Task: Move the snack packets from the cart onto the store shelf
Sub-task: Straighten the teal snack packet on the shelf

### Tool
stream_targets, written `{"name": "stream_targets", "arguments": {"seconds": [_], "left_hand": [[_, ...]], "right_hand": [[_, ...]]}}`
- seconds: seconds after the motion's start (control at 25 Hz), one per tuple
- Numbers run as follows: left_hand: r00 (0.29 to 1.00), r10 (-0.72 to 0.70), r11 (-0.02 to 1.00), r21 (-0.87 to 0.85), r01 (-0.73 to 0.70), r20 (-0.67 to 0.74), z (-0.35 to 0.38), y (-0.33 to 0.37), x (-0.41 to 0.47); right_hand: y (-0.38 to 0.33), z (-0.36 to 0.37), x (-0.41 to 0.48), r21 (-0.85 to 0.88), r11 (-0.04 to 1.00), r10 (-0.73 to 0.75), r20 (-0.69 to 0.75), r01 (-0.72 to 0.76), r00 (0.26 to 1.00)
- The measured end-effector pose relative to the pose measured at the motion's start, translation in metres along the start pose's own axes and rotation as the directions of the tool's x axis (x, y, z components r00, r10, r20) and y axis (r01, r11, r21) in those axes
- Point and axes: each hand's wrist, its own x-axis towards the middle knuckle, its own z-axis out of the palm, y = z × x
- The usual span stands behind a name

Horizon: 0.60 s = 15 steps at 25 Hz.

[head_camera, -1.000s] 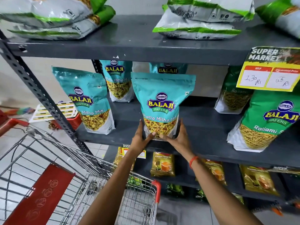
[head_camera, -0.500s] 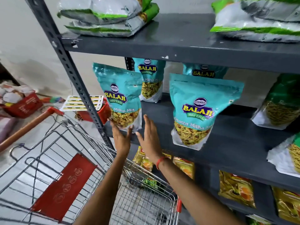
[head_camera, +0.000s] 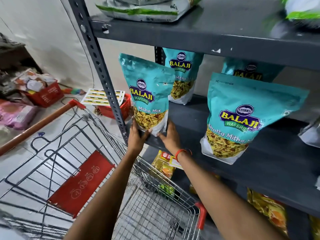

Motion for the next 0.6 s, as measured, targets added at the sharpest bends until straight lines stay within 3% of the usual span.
{"name": "stream_targets", "arguments": {"seconds": [0.12, 0.24, 0.32, 0.4, 0.44, 0.52, 0.6], "left_hand": [[0.997, 0.013, 0.997, 0.071, -0.008, -0.072, 0.006, 0.017, -0.017], [0.961, 0.242, 0.967, 0.111, -0.228, -0.133, 0.033, 0.048, -0.050], [0.934, 0.355, 0.935, -0.035, -0.353, 0.047, 0.061, 0.074, -0.067], [0.904, 0.327, 0.940, -0.191, -0.282, 0.274, 0.090, 0.094, -0.073], [0.879, 0.295, 0.949, -0.222, -0.224, 0.374, 0.101, 0.101, -0.072], [0.821, 0.243, 0.965, -0.213, -0.152, 0.516, 0.118, 0.106, -0.067], [0.797, 0.207, 0.972, -0.212, -0.101, 0.568, 0.128, 0.104, -0.062]], "right_hand": [[-0.011, -0.017, -0.024, 0.014, 0.999, -0.045, -0.148, 0.047, 0.988], [-0.014, -0.047, -0.070, -0.005, 0.955, -0.264, -0.463, 0.295, 0.846], [-0.002, -0.072, -0.101, -0.135, 0.908, -0.390, -0.613, 0.396, 0.687], [0.026, -0.101, -0.121, -0.206, 0.921, -0.372, -0.717, 0.331, 0.589], [0.042, -0.118, -0.126, -0.186, 0.951, -0.300, -0.749, 0.246, 0.591], [0.075, -0.146, -0.131, -0.031, 0.999, -0.052, -0.713, 0.043, 0.699], [0.100, -0.166, -0.129, 0.157, 0.978, 0.199, -0.528, -0.136, 0.825]]}}
